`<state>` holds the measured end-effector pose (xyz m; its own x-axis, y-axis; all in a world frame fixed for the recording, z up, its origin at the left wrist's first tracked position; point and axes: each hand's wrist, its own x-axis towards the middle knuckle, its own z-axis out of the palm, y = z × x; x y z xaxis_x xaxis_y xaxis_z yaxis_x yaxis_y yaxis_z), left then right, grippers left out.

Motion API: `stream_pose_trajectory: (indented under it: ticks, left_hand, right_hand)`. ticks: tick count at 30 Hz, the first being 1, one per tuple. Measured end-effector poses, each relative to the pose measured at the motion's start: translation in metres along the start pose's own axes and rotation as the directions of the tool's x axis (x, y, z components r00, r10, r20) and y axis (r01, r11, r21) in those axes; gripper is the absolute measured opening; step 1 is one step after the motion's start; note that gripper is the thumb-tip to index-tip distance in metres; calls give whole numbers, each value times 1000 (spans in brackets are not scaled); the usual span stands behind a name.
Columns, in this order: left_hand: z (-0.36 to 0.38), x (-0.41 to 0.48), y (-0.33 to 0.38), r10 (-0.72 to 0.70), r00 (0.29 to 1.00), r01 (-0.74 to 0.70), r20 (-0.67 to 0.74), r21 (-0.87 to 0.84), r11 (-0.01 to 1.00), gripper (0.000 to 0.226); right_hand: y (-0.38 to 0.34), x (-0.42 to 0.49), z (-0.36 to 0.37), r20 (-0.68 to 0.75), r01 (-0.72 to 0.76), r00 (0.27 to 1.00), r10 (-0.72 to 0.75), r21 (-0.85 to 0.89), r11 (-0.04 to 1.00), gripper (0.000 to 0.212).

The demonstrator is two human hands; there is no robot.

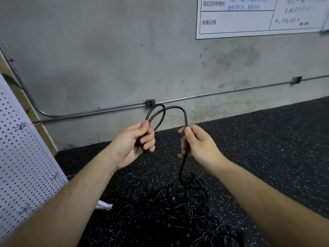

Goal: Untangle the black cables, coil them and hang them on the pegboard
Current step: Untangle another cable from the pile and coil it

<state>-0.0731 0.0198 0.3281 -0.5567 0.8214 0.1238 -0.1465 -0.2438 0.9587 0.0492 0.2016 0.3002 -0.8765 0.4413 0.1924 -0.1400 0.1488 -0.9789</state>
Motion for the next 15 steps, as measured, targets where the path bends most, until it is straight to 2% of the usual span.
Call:
stream_pose_trajectory:
  ticks: [2, 6, 8, 11, 15]
  left_hand:
    - [4, 0, -7, -38, 998, 40, 53, -37, 998, 28]
    - [17, 3, -17, -67, 988, 103, 139, -270, 957, 30]
    - [22, 5, -21, -66, 983, 119, 169, -327, 937, 30]
    - [24, 5, -26, -67, 992, 89, 102, -223, 971, 30]
    - [23, 3, -33, -51, 999, 53, -16, 129, 990, 30]
  right_hand:
    - [-8, -1, 6, -26, -35, 999, 37, 68, 997, 25]
    - [-13, -1, 15, -37, -125, 990, 136, 218, 968, 25]
    - [-13, -1, 17, -39, -130, 989, 146, 268, 954, 27]
    - [-15, 2, 16, -60, -110, 988, 140, 347, 931, 27]
    - [-16, 5, 8, -106, -11, 994, 40, 256, 967, 27]
